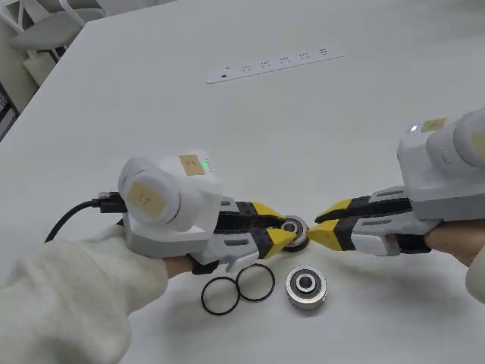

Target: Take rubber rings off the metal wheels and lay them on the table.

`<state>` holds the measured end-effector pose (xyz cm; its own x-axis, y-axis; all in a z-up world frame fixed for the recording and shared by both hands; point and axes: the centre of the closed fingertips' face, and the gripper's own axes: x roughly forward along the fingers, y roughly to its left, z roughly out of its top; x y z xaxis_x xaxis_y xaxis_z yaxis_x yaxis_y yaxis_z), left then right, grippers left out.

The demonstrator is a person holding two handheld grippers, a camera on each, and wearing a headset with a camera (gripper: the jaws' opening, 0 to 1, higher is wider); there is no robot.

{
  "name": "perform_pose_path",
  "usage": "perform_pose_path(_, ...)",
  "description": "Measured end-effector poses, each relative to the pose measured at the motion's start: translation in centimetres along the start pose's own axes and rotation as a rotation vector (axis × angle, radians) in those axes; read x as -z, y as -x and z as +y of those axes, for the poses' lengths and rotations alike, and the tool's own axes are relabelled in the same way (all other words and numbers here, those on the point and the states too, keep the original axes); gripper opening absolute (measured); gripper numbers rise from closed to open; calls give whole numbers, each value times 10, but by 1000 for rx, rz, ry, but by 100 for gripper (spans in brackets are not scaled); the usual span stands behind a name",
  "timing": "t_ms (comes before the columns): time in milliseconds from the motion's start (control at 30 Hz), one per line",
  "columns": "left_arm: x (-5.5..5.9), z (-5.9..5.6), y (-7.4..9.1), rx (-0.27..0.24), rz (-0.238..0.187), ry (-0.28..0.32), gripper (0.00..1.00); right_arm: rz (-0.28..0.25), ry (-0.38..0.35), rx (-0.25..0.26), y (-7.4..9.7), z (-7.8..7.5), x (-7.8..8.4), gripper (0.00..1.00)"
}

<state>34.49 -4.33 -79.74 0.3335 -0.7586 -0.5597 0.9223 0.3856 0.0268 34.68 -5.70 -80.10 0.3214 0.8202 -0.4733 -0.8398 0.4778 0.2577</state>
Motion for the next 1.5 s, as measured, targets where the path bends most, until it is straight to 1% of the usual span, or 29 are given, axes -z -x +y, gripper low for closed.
perform_pose_path(100,0,0,0,1,-1,1,13,7,19,-2,0,-2,1,14)
perform_pose_path(133,0,0,0,2,-1,2,13,15,21,-6,0,-2,3,17)
perform_pose_path(167,0,0,0,2,-2,2,13,30,22,-22,0,0,6,19)
perform_pose_path(267,0,0,0,2,-3,3,13,35,35,-35,-3,5,8,21)
perform_pose_path(367,0,0,0,3,-5,4,13,24,72,-40,-7,7,4,20)
perform_pose_path(433,0,0,0,3,-6,6,13,31,83,-34,-11,5,5,22)
perform_pose_path(467,0,1,0,3,-7,6,13,33,101,-49,-10,7,6,21)
perform_pose_path(500,0,0,0,2,-8,6,13,36,98,-51,-10,7,7,20)
perform_pose_path(533,0,0,0,2,-8,7,13,41,112,-63,-10,9,8,17)
perform_pose_path(567,0,0,0,2,-8,8,13,35,129,-50,-10,7,6,16)
perform_pose_path(633,0,0,0,1,-9,9,13,42,145,-54,-8,7,7,15)
perform_pose_path(733,0,0,1,-1,-11,10,13,51,188,-41,-8,4,7,11)
perform_pose_path(833,0,0,1,-3,-11,12,13,48,185,-39,-7,4,7,6)
perform_pose_path(900,0,0,1,-4,-11,13,13,44,193,-18,-7,1,5,2)
perform_pose_path(933,0,0,1,-5,-11,13,13,45,190,-18,-7,2,6,2)
perform_pose_path(1067,0,0,2,-7,-10,11,13,53,206,13,-7,0,5,0)
perform_pose_path(1167,0,0,2,-9,-10,12,12,40,215,45,-7,-5,2,0)
perform_pose_path(1233,0,0,2,-10,-11,12,12,43,196,52,-7,-7,2,0)
perform_pose_path(1300,0,0,2,-10,-11,12,12,40,150,55,-7,-7,3,0)
perform_pose_path(1367,0,0,2,-11,-12,11,12,25,69,51,-7,-7,3,0)
perform_pose_path(1400,0,0,2,-11,-12,11,12,4,9,44,-7,-8,0,0)
perform_pose_path(1467,0,0,2,-11,-14,11,12,-33,-60,34,-5,-12,-4,0)
perform_pose_path(1500,0,0,1,-11,-14,10,12,-38,-75,29,-4,-11,-4,0)
